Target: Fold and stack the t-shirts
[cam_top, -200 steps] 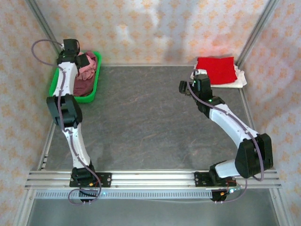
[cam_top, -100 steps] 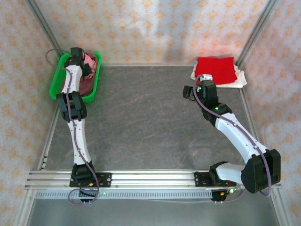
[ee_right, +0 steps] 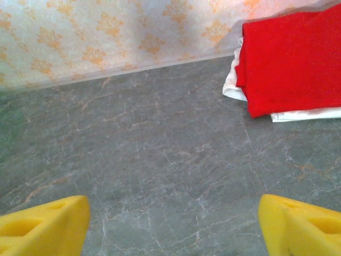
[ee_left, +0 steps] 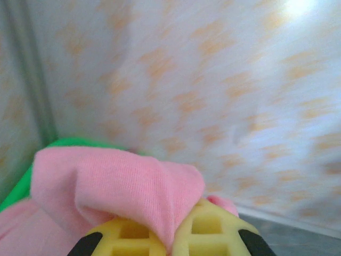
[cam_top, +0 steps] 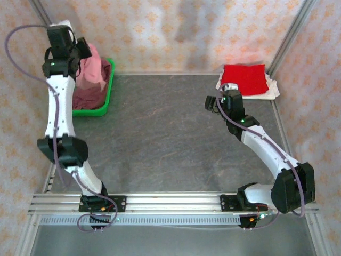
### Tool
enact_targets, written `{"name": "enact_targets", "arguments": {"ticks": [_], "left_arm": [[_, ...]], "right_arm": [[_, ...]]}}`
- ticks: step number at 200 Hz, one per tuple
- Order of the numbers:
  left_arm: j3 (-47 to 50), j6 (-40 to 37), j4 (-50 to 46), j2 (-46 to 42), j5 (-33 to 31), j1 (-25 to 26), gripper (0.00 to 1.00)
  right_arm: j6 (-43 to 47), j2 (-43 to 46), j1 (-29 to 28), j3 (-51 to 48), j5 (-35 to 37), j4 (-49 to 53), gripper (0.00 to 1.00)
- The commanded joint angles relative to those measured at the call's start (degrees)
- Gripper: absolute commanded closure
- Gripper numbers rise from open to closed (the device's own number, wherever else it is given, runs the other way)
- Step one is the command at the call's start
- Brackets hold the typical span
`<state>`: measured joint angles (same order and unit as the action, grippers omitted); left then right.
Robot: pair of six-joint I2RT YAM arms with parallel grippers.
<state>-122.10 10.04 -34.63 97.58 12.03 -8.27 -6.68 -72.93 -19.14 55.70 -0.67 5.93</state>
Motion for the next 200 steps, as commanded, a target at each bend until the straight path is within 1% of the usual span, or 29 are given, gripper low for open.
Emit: {"name": "enact_targets", "arguments": {"ticks": [1, 17, 28, 38, 68, 71, 76, 80, 88, 94, 98, 107, 113, 120, 134, 139, 147, 161, 178, 189, 200], "left_arm": [[-1.1, -1.2, 3.5, -4.7, 4.3, 5.7, 1.0], [-2.2, -1.4, 5.3, -7.4, 6.4, 10.5, 1.0], [-5.5, 0.1, 3.3, -7.0, 8.7, 12.8, 1.0], [-7.6, 1.4, 1.0, -6.0, 9.2, 15.3, 1.0], [-3.6, 3.3, -0.8, -1.9, 10.3, 23.6, 0.99], [-3.1, 3.4, -0.7, -1.2, 10.8, 24.2, 0.93], [-2.1, 3.6, -0.5, 0.5, 11.4, 25.1, 0.77], [-1.5, 4.0, -0.3, 1.7, 12.0, 25.6, 0.67], [-1.2, 4.1, -0.1, 5.3, 14.6, 26.3, 0.54], [-2.2, 4.5, -1.0, 8.2, 16.6, 26.4, 0.42], [-3.2, 5.0, -2.2, 10.0, 17.3, 26.4, 0.37], [-4.7, 5.4, -4.7, 13.6, 17.7, 26.4, 0.38], [-3.3, 5.7, -4.5, 13.8, 17.5, 26.4, 0.38], [2.4, 7.0, -0.8, 12.3, 16.3, 26.4, 0.38], [17.3, 9.2, 10.5, 4.2, 12.8, 26.4, 0.38], [22.5, 9.8, 13.4, 2.1, 11.7, 26.4, 0.39], [27.9, 9.8, 15.5, 0.1, 10.8, 26.5, 0.41], [34.9, 8.4, 16.3, -1.0, 11.3, 27.6, 0.41], [40.1, 6.0, 16.4, 0.4, 11.1, 30.9, 0.41], [40.6, 5.0, 15.2, 3.0, 11.3, 33.0, 0.41], [40.2, 4.0, 14.0, 5.6, 11.7, 35.2, 0.39]], "right_arm": [[-0.3, 0.4, -0.4, 2.7, 1.1, -3.9, 0.18], [-0.3, 0.6, -0.3, 2.6, 1.5, -4.7, 0.18], [-0.6, 0.8, -0.3, 2.6, 2.1, -4.7, 0.18], [-1.1, 1.0, -0.4, 2.1, 2.7, -5.1, 0.17], [-3.6, 2.1, -0.3, -0.9, 4.9, -8.2, 0.16], [-3.9, 2.1, -0.3, -1.0, 5.2, -8.2, 0.16], [-4.3, 2.1, -0.3, -1.3, 5.6, -8.2, 0.16], [-4.5, 2.1, -0.3, -1.5, 5.8, -8.1, 0.15], [-4.7, 1.9, -0.3, -1.8, 5.9, -8.0, 0.15], [-4.8, 1.8, -0.3, -2.0, 6.1, -7.7, 0.15], [-4.8, 1.6, -0.3, -2.0, 6.2, -7.4, 0.15], [-4.9, 1.5, -0.3, -2.0, 6.1, -6.4, 0.14], [-4.8, 1.6, -0.3, -2.0, 5.8, -5.8, 0.14], [-4.7, 1.6, -0.3, -2.1, 5.5, -4.8, 0.14], [-4.0, 1.7, -0.3, -2.9, 4.1, -4.0, 0.14], [-3.7, 1.7, -0.3, -3.4, 3.1, -4.0, 0.14], [-3.4, 1.3, -0.3, -4.0, 1.6, -3.9, 0.14], [-3.2, -0.8, -0.3, -4.2, -0.5, -2.8, 0.14], [-3.7, -5.5, -0.2, -2.4, -2.0, -0.2, 0.15], [-4.7, -9.6, 0.0, 0.3, -1.7, 2.7, 0.17], [-5.4, -14.1, 0.4, 3.8, -3.4, 5.9, 0.19]]}}
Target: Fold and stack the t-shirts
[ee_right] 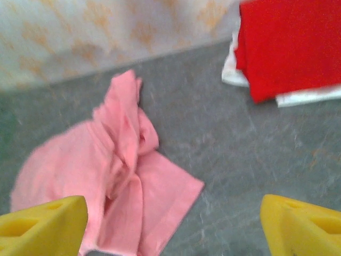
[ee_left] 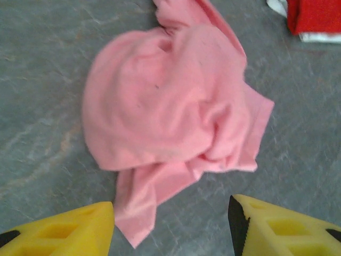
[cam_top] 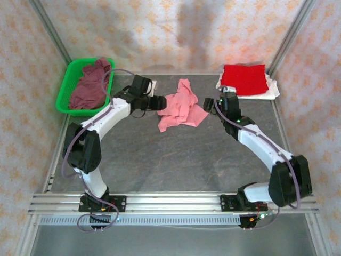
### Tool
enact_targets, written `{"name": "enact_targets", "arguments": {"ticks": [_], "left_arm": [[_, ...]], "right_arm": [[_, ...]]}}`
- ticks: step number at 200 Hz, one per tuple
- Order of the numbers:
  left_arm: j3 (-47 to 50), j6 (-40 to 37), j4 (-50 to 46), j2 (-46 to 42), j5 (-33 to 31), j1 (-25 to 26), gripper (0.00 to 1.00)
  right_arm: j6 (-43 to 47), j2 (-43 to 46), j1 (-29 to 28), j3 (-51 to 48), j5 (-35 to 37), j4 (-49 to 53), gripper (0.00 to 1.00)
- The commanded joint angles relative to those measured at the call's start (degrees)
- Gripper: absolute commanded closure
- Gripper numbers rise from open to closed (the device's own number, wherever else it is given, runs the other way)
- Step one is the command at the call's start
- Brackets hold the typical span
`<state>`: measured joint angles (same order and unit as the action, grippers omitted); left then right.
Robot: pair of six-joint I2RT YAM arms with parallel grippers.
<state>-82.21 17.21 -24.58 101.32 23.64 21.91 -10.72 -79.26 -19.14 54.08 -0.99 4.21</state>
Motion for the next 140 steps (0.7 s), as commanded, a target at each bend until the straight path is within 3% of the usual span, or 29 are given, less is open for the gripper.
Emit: {"name": "enact_targets", "arguments": {"ticks": [1, 22, 52, 72, 99, 120, 140], "left_arm": [[0.3, -3.2, 4.0, 2.0, 0.1, 5.3, 0.39], [3.8, -4.0, 7.5, 4.5, -0.7, 9.2, 0.39], [9.2, -1.6, 13.8, 7.7, 0.7, 10.2, 0.41], [9.9, -3.2, 14.7, 10.7, -3.0, 10.3, 0.4], [8.6, -3.9, 16.0, 13.5, -3.1, 10.3, 0.4], [7.8, -3.6, 17.6, 16.1, -4.4, 10.3, 0.51], [6.7, -1.7, 18.3, 17.8, -5.2, 9.6, 0.69]], "right_arm": [[-1.3, -8.1, 0.4, 5.8, -3.3, 7.9, 0.19], [-1.7, -14.9, 0.4, 10.8, -9.2, 10.4, 0.24], [-4.2, -20.1, 0.4, 13.2, -17.7, 8.3, 0.33], [-5.6, -22.7, 0.5, 13.9, -19.0, 7.9, 0.34], [-8.2, -24.7, 0.8, 14.8, -16.7, 10.2, 0.34], [-10.4, -25.2, 1.8, 12.9, -18.9, 8.1, 0.36], [-10.8, -26.4, 1.8, 13.3, -20.1, 9.0, 0.4]]}}
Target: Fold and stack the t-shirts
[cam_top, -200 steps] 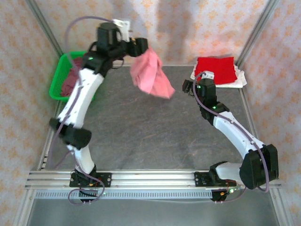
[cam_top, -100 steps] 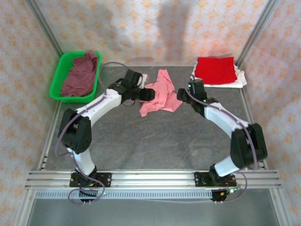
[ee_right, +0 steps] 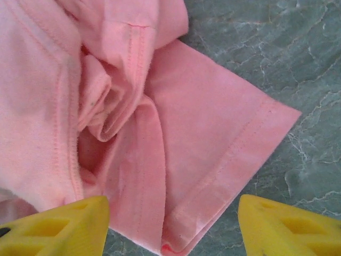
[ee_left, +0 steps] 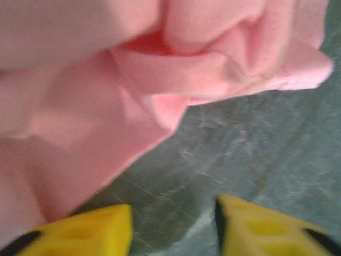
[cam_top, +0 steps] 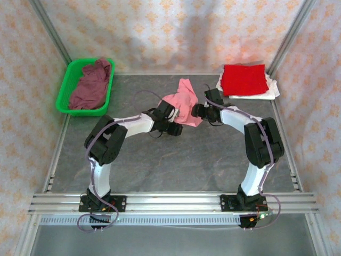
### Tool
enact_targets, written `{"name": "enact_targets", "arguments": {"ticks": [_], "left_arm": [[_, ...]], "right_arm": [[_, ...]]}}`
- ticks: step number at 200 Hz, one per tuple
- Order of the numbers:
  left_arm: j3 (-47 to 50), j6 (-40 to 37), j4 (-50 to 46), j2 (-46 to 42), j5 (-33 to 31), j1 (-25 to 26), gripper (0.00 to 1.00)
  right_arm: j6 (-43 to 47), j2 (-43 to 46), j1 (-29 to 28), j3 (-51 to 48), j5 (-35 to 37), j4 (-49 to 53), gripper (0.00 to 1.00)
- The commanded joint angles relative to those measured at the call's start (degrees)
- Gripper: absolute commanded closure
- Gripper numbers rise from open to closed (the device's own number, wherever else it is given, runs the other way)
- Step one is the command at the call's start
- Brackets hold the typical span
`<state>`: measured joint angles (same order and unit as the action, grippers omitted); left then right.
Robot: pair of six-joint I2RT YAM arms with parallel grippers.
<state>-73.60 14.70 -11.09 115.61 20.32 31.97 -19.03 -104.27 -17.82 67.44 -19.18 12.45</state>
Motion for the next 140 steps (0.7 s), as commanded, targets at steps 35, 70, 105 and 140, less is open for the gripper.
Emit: {"name": "enact_targets", "arguments": {"ticks": [35, 70, 105, 140], "left_arm": [[0.4, 2.6, 8.5, 0.7, -3.9, -2.0, 1.0], [4.1, 2.6, 9.1, -8.1, -6.9, -4.0, 1.0], [-0.4, -6.7, -1.6, -8.6, -7.5, -3.7, 0.81], [-3.1, -14.3, -10.5, -4.5, -12.3, -1.4, 0.5]], "right_arm": [[-2.6, -0.8, 0.5, -2.6, -3.0, -2.3, 0.41], [-1.6, -1.0, 0.4, -2.2, -3.1, -1.8, 0.42], [1.0, -0.2, -1.2, -3.5, -2.6, -4.2, 0.44], [1.0, -2.3, -2.4, -1.6, -3.5, -1.8, 0.43]]}}
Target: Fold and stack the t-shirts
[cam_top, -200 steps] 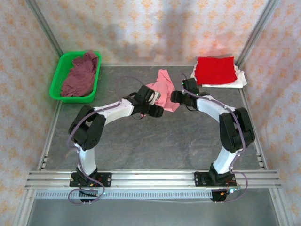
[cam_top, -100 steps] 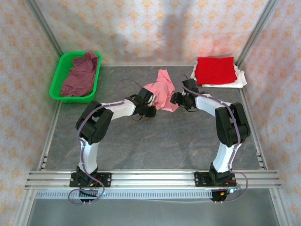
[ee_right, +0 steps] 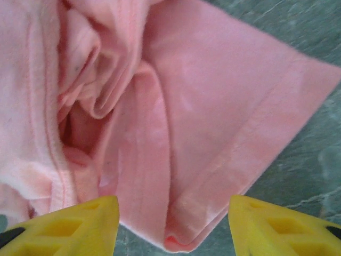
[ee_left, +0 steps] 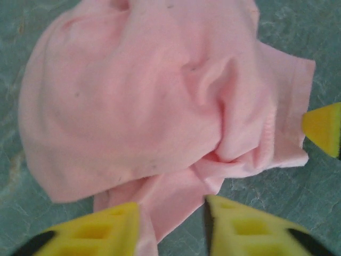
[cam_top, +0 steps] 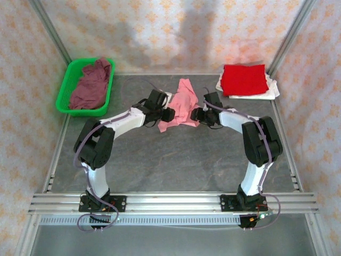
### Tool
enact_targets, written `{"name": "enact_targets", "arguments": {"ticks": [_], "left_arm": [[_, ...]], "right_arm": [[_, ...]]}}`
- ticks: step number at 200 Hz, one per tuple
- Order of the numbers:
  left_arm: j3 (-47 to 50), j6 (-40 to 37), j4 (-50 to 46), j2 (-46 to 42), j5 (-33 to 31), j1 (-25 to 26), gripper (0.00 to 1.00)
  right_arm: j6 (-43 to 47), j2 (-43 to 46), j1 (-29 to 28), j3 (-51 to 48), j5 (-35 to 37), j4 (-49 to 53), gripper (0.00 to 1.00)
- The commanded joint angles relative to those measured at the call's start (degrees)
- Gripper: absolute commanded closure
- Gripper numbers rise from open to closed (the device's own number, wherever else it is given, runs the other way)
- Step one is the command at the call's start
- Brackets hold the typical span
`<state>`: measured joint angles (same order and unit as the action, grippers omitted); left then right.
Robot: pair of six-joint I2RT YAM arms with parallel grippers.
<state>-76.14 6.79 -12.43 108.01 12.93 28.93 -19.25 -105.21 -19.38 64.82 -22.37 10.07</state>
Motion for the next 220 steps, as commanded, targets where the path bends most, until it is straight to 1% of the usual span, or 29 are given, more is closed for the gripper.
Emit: {"name": "enact_targets", "arguments": {"ticks": [1, 30, 48, 65, 78, 82, 86, 93, 98, 118, 123, 145, 166, 200, 220], "left_arm": [[-0.4, -6.4, -9.2, 3.0, -4.9, 1.6, 0.5], [2.3, -6.2, -8.1, 3.8, -4.5, 1.5, 0.48], [1.1, -6.8, -8.9, 6.0, -4.4, 1.5, 0.49], [-0.5, -6.3, -9.6, 8.6, -6.0, 1.2, 0.53], [-1.2, -5.2, -9.3, 9.8, -5.6, 0.3, 0.57], [-1.3, -4.7, -9.1, 10.1, -5.4, 0.0, 0.6], [-1.3, -4.1, -8.8, 10.2, -5.3, -0.4, 0.65], [-1.2, -3.3, -8.4, 10.3, -4.4, -1.1, 0.76], [-1.1, -2.8, -8.0, 10.2, -3.8, -1.5, 0.81], [0.2, -1.0, -6.5, 8.2, -3.9, -2.8, 0.94], [0.6, -0.4, -6.2, 7.4, -3.8, -3.3, 0.99], [4.1, 3.8, -3.5, 2.0, -1.0, -6.0, 1.0], [6.3, 8.6, -1.7, -3.8, 4.8, -9.9, 1.0], [5.1, 13.0, -3.7, -9.7, 11.7, -13.7, 1.0], [4.2, 15.3, -5.6, -13.6, 12.9, -14.9, 1.0]], "right_arm": [[1.2, -1.3, -0.8, 0.9, -0.3, 0.5, 0.43], [1.4, -1.9, -1.7, 0.2, 1.2, -0.5, 0.44], [1.6, -3.8, -1.9, 1.2, 0.5, 0.1, 0.47], [2.0, -5.2, -2.1, 2.5, 0.3, 0.7, 0.53], [2.0, -5.5, -2.3, 2.9, 0.9, 0.8, 0.55], [2.0, -5.5, -2.4, 2.9, 1.2, 0.8, 0.56], [2.0, -5.7, -2.4, 3.0, 1.3, 0.6, 0.59], [1.9, -5.7, -2.3, 3.2, 1.3, 0.6, 0.67], [1.9, -5.8, -2.4, 3.3, 1.2, 0.7, 0.74], [1.8, -4.9, -2.3, 3.4, 2.0, 0.7, 0.95], [1.8, -4.4, -2.3, 3.3, 2.2, 0.6, 1.0], [2.2, -0.6, -2.3, 3.2, 3.1, 1.5, 1.0], [3.0, 4.6, -2.3, 2.5, 5.1, 2.2, 1.0], [4.3, 11.4, -2.0, 2.0, 6.6, 3.8, 1.0], [5.2, 15.2, -1.8, 1.9, 7.6, 5.6, 1.0]]}}
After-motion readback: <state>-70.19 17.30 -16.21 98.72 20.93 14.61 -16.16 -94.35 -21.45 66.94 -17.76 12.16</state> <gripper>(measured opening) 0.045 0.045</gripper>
